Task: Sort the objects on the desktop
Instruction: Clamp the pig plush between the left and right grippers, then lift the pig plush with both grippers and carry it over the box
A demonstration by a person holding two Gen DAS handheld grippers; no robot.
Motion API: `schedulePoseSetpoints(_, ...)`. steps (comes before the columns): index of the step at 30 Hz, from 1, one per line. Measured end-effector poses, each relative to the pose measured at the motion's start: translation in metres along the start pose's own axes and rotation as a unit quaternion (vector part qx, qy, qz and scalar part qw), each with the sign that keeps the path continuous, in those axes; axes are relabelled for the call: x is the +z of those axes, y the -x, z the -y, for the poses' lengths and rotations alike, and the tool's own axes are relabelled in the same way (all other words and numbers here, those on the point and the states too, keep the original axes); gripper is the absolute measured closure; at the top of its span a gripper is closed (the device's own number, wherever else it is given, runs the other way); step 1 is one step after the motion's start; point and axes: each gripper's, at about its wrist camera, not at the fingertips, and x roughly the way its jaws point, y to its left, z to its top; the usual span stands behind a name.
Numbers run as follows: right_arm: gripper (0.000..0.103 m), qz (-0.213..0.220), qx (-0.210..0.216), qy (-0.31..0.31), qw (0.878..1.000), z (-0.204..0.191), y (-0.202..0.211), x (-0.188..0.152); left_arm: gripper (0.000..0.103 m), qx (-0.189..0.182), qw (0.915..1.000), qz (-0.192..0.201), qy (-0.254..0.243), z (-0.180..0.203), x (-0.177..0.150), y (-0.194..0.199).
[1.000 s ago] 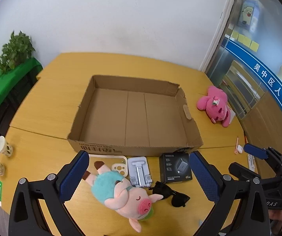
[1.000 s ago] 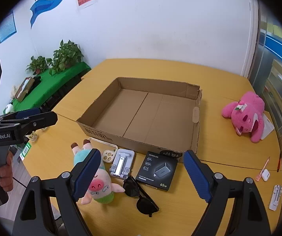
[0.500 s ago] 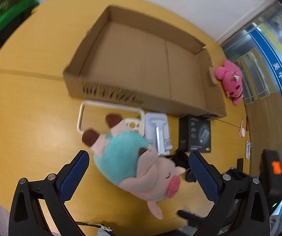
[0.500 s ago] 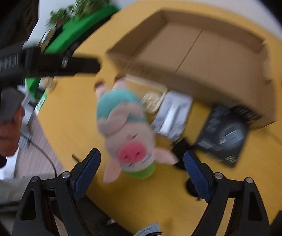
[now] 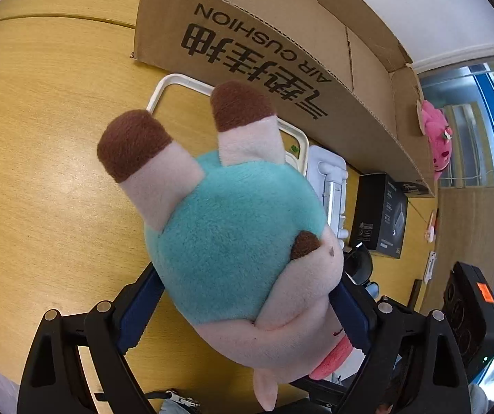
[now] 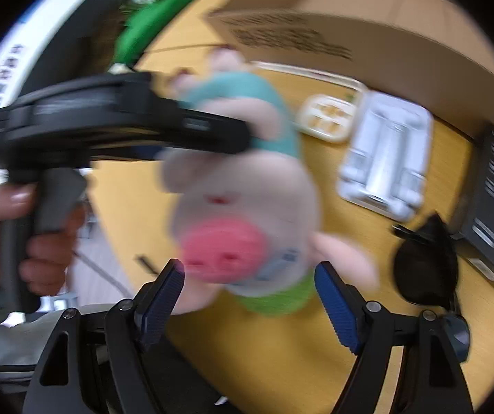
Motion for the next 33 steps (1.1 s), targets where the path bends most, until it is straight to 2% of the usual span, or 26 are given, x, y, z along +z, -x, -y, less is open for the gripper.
schedulePoseSetpoints(2, 0.024, -0.004, 0.001, 0.017, 1.000, -0.005, -0.006, 0.000, 0.011, -0.002, 1.0000, -0.001, -0.001, 0.000, -0.003, -0.004)
schedulePoseSetpoints(5, 0.025, -0.023, -0.031, 0.039, 0.998, -0.014, -0.024, -0.001, 0.015, -0.008, 1.0000, -0.003, -0.001, 0.001, -0.001, -0.004)
schedulePoseSetpoints(7, 0.033, -0.033, -0.025, 0.016, 0.999, -0.010, -0.032, -0.002, 0.019, -0.006, 0.9998, -0.008, -0.016, 0.002, 0.003, -0.002)
schedulePoseSetpoints(10, 0.042, -0.028, -0.025, 0.019, 0.999, -0.017, -0.030, -0.005, 0.024, -0.004, 0.9992, -0.017, -0.036, 0.005, 0.008, 0.003)
schedulePoseSetpoints(15, 0.047, 0.012, -0.034, 0.015, 0.999, -0.040, -0.003, -0.011, 0.026, -0.010, 0.9952, 0.002, -0.097, 0.028, 0.016, 0.042)
schedulePoseSetpoints(18, 0.047, 0.051, -0.042, 0.005, 0.998, -0.057, 0.031, -0.005, 0.026, -0.017, 0.9885, 0.044, -0.144, 0.055, 0.024, 0.087)
schedulePoseSetpoints(22, 0.047, 0.128, -0.067, 0.015, 0.989, -0.077, 0.100, 0.010, 0.026, -0.044, 0.9731, 0.125, -0.188, 0.099, 0.037, 0.145)
schedulePoseSetpoints(25, 0.047, 0.174, -0.090, 0.029, 0.980, -0.086, 0.153, 0.018, 0.026, -0.040, 0.9568, 0.192, -0.214, 0.137, 0.037, 0.188)
schedulePoseSetpoints(29, 0.047, 0.226, -0.105, 0.048, 0.967, -0.099, 0.203, 0.019, 0.026, -0.031, 0.9372, 0.255, -0.236, 0.176, 0.031, 0.235)
schedulePoseSetpoints(33, 0.047, 0.282, -0.110, 0.055, 0.952, -0.113, 0.251, 0.013, 0.026, -0.023, 0.9160, 0.297, -0.269, 0.209, 0.030, 0.278)
